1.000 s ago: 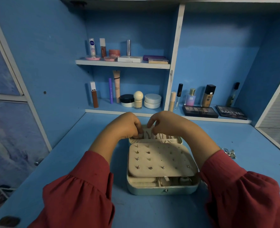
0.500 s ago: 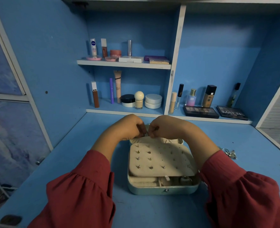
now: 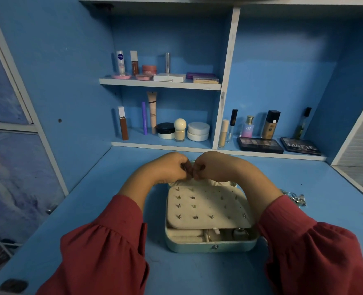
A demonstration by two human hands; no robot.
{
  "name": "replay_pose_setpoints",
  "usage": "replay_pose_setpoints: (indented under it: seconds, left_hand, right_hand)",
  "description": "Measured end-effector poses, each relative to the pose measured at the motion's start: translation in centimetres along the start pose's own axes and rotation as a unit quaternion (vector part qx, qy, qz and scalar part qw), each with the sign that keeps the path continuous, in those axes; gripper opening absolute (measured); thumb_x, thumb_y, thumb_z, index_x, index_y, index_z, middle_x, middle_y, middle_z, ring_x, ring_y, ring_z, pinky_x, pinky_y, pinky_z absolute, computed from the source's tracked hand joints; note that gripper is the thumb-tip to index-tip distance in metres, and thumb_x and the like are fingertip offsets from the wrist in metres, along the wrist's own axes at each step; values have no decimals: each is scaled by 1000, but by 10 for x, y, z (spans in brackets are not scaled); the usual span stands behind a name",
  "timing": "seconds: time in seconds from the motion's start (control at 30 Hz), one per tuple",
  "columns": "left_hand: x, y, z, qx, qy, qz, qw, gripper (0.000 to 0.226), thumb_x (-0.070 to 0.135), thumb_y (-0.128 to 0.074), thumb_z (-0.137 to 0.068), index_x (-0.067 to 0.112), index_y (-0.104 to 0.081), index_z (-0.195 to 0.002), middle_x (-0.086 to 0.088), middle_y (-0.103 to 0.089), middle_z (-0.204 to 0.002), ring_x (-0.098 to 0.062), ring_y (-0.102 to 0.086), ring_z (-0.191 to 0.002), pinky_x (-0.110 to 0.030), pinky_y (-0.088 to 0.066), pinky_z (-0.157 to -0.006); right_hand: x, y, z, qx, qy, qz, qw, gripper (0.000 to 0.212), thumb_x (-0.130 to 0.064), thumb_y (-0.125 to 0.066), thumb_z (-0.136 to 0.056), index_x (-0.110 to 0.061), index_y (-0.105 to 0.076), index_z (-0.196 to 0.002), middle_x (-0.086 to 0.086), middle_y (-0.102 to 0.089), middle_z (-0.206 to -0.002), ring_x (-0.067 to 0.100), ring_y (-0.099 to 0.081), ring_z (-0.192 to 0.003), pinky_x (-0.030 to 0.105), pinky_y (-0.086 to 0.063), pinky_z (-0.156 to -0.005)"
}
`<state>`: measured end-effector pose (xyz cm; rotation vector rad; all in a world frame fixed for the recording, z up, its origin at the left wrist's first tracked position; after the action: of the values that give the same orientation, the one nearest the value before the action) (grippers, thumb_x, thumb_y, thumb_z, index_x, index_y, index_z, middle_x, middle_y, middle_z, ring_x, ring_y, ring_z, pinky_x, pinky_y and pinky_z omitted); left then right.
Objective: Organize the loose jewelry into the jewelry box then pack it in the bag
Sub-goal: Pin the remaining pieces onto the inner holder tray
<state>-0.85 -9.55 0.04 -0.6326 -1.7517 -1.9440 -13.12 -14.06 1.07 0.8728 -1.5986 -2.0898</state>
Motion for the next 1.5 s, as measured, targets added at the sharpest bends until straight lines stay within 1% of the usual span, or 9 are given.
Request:
replay_pose_setpoints:
  seconds: [0.2,0.37,0.53,0.7,0.87,1.1,1.23,1.4,1.5]
  left_hand:
    - [-2,-2,-2,-10,-15,-26,1000,18,19,-70,-85,13,-73,-101,-1,-70,-100,-16,-64,-93,-33,-52,-88]
    - [-4,-8,-5,-20,-15,-53,998,12,22,-65,-89,12,-69,-95,-1,-63,-85,-16,-57,-79,-29,-47,-73]
    - [-3,-9,-6,-15,-15,-58,998,8,22,-64,-90,16,-66,-95,0,-60,-86,-15,-56,-79,-29,-46,-72]
    - [-2,-9,-4,-21,-35,-27,999,21,19,-69,-86,18,-72,-106,3,-66,-92,-14,-61,-90,-29,-49,-85]
    - [-5,-11,-4,-9,-48,3,999,7,14,-71,-84,18,-73,-90,7,-66,-84,-12,-61,-86,-31,-50,-86]
    - [-10,-17,-7,41,-40,18,998,17,14,-69,-86,27,-68,-75,10,-64,-72,-12,-56,-70,-35,-50,-77]
    - [-10,-21,-7,59,-26,26,998,20,19,-70,-82,33,-69,-68,12,-67,-73,-13,-62,-78,-37,-51,-83]
    - [-11,-21,-6,56,-9,62,996,20,23,-75,-79,35,-72,-64,11,-70,-73,-14,-64,-85,-37,-53,-86]
    - [-13,-22,-7,53,3,55,997,16,28,-72,-80,31,-72,-64,9,-68,-72,-18,-62,-85,-40,-51,-86]
  right_hand:
    - [17,19,6,122,-47,-98,987,16,-14,-57,-88,-25,-68,-83,-6,-66,-88,14,-62,-80,30,-53,-72]
    - [31,16,12,68,-46,-110,990,15,-13,-65,-84,-22,-76,-84,-6,-72,-86,12,-65,-83,27,-53,-76]
    - [27,1,12,19,-33,-104,994,12,-33,-69,-85,-25,-73,-93,-5,-65,-96,13,-58,-74,22,-46,-48]
    - [30,-8,12,55,-3,-88,995,14,-41,-72,-81,-30,-70,-90,-11,-63,-92,5,-55,-84,21,-45,-71]
    - [35,-16,13,78,5,-108,991,19,-42,-72,-81,-35,-59,-70,-15,-59,-78,2,-52,-74,19,-39,-64]
    - [38,-18,13,117,22,-102,988,15,-39,-68,-85,-26,-60,-83,-12,-55,-79,7,-50,-76,22,-40,-65]
    - [40,-20,15,105,32,-132,985,12,-37,-68,-86,-29,-67,-94,-12,-58,-88,4,-52,-83,20,-41,-71]
    - [39,-20,16,98,33,-157,982,15,-36,-72,-82,-39,-62,-72,-19,-60,-79,-2,-53,-77,17,-39,-68]
    - [38,-20,15,97,29,-148,984,11,-36,-67,-86,-34,-64,-76,-16,-60,-80,3,-54,-78,20,-40,-68]
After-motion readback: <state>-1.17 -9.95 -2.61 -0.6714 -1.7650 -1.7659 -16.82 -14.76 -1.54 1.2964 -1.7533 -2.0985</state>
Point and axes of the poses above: each hand's wrist, its own z-axis away from the middle knuckle, its own y-axis out of the back of the hand, x = y × z, the point moved 3 cm from there along -z, towards the middle knuckle
